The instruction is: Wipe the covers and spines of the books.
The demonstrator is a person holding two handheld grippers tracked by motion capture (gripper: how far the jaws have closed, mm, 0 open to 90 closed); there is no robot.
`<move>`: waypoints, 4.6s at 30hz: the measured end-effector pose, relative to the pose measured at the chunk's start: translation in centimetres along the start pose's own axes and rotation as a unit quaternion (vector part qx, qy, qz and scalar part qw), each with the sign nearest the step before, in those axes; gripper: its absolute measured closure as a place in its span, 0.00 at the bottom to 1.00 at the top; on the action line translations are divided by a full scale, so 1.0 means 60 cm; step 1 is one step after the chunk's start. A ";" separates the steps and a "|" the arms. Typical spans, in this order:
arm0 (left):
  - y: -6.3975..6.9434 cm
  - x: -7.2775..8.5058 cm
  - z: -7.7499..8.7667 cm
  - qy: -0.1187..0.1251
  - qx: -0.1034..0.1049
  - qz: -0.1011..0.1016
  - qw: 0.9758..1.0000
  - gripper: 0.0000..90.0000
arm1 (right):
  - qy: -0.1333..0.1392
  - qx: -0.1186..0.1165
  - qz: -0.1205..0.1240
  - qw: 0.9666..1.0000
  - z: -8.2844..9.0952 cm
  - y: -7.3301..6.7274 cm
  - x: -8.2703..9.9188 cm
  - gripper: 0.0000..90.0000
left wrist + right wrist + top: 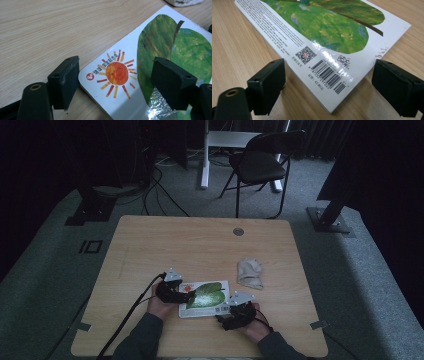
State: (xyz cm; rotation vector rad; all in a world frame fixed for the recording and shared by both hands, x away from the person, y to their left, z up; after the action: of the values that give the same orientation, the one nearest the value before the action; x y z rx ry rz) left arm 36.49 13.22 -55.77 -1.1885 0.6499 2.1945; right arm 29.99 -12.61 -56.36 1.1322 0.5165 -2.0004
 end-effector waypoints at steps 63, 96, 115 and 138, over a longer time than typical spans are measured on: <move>0.016 -0.034 0.046 0.064 0.056 0.055 0.995 0.25 | 0.057 0.005 0.047 0.997 0.005 -0.025 -0.016 0.26; 0.036 -0.045 0.053 0.046 0.103 0.040 0.993 0.43 | 0.038 -0.030 0.029 0.998 0.024 -0.015 -0.022 0.35; 0.032 -0.048 0.052 0.030 0.098 0.037 0.994 0.44 | 0.050 -0.060 -0.001 0.997 0.052 0.005 -0.031 0.34; 0.037 -0.055 0.074 0.056 0.121 -0.009 0.991 0.62 | 0.066 -0.021 -0.040 0.997 0.059 0.042 -0.026 0.32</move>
State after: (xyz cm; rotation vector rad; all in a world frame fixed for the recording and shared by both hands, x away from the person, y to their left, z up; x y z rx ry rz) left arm 33.91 13.64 -50.41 -1.1886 0.9206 1.9781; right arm 30.52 -15.86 -53.12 1.2413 0.6787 -1.9811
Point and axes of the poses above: each handheld gripper's, and its own axes: z roughly backward along the jaws, x roughly out of its underside, y roughly to its right, the point moved 2 cm from there along -z, roughly forward along the jaws, and after that the axes turned 12 degrees about y, right-handed, at the moved point
